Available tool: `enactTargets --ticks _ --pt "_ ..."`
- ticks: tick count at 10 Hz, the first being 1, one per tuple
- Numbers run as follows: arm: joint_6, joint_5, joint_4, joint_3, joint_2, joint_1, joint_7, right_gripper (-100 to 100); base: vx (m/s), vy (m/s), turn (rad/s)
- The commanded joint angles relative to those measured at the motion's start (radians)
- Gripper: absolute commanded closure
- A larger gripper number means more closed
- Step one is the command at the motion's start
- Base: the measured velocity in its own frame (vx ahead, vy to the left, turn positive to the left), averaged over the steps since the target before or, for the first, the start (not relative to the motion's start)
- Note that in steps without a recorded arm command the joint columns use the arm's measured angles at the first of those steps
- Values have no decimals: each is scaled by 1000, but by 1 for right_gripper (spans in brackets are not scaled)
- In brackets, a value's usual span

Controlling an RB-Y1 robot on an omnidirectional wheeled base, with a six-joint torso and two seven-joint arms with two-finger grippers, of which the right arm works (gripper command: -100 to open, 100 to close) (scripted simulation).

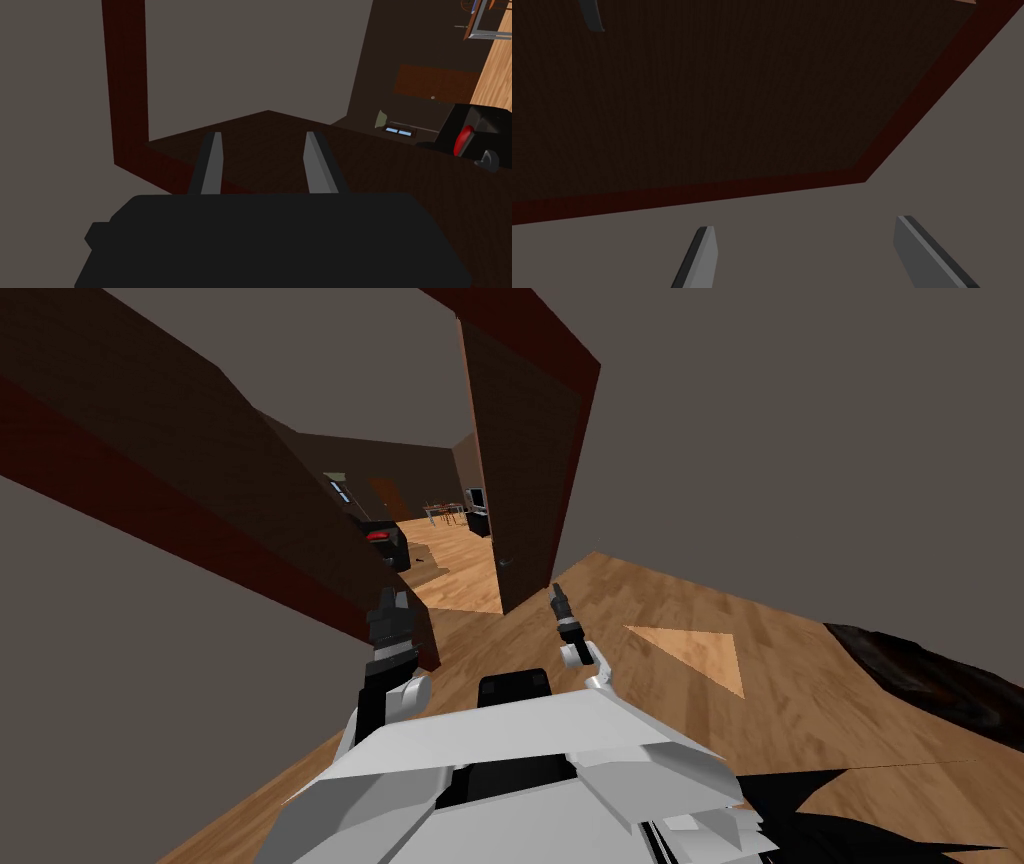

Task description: Push the door open

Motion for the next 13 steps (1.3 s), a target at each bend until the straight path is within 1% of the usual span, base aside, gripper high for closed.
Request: enactTargets --ticks 1,13 --pt "-8 5 33 2 -2 -10 -7 -100 85 -28 95" --pt "-76 36 305 11 -4 -114 -50 -100 92 -36 84"
